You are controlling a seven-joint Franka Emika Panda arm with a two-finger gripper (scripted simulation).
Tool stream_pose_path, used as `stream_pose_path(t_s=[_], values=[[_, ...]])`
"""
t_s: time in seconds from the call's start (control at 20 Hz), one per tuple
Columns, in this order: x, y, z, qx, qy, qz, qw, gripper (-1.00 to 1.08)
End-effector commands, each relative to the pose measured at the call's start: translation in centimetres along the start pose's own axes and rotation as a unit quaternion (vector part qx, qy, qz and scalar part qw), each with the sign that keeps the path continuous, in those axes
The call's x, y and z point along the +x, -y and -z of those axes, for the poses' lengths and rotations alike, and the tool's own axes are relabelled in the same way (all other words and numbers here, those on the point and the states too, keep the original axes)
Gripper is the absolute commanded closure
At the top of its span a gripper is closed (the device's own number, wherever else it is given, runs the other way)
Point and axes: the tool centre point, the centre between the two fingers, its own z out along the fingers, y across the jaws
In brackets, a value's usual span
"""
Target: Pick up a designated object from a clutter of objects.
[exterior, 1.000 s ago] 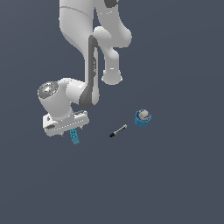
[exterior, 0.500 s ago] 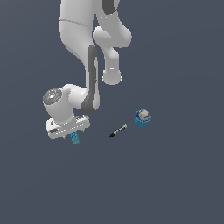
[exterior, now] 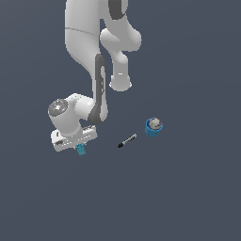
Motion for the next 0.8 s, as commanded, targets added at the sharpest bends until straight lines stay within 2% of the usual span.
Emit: stream_pose_path(t_s=[0.0, 0.45, 0.75], values=[[0.0, 0.0, 0.0, 0.0, 0.0, 0.0, 1.0, 1.08], [0.1, 0.2, 0.2, 0.0, 0.0, 0.0, 1.0, 1.08], [0.7, 1.6, 1.7, 0.0, 0.0, 0.0, 1.0, 1.08]])
